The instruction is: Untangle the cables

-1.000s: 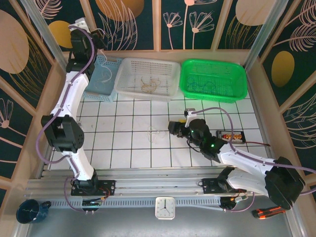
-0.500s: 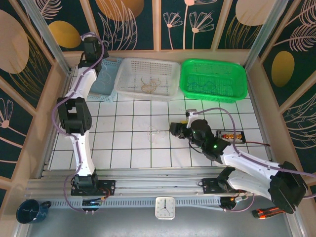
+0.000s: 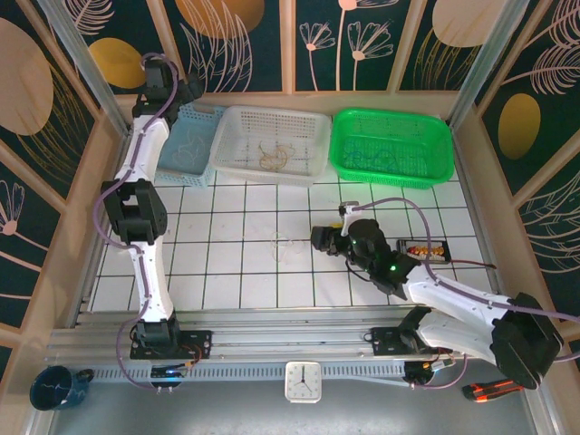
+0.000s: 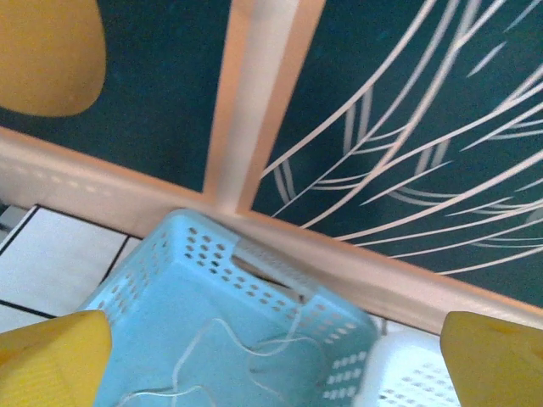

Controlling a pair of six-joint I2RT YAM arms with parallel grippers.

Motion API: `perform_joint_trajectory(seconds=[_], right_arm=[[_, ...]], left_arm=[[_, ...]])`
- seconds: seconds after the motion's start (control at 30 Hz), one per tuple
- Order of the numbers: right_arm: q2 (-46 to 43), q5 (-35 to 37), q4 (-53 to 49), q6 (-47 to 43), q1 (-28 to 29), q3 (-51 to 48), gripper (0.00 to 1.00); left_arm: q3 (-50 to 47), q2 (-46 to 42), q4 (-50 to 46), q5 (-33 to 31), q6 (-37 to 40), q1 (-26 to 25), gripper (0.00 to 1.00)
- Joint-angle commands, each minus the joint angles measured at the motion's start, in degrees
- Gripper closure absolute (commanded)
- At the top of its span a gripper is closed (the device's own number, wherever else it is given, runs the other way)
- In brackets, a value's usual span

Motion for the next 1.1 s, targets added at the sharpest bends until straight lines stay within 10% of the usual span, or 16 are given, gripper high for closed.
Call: perform_joint_trajectory(seconds=[0.0, 0.4, 0.73, 1.07], right_arm=[[1.25, -0.56, 2.77, 0.58, 0.10, -0.04, 0.40], [9.00, -1.62, 3.42, 3.02, 0.10, 0.40, 0.42], [23.43, -3.62, 3.59, 5.04, 0.05, 6.31, 0.48], [31.02, -6.81, 4.65, 5.56, 1.21, 9.18, 0.53]], left_arm=[[-1.03, -5.19, -2.66, 6.76, -3.64, 0.05, 0.01], [-45.42, -28.99, 21.54, 21.05, -11.27, -1.35, 0.01], [-78.56, -47.70, 34.89, 21.07, -17.09, -15.12, 0.01], [-87.84, -50.54, 40.11, 18.95, -21.02, -19.81, 0.01]])
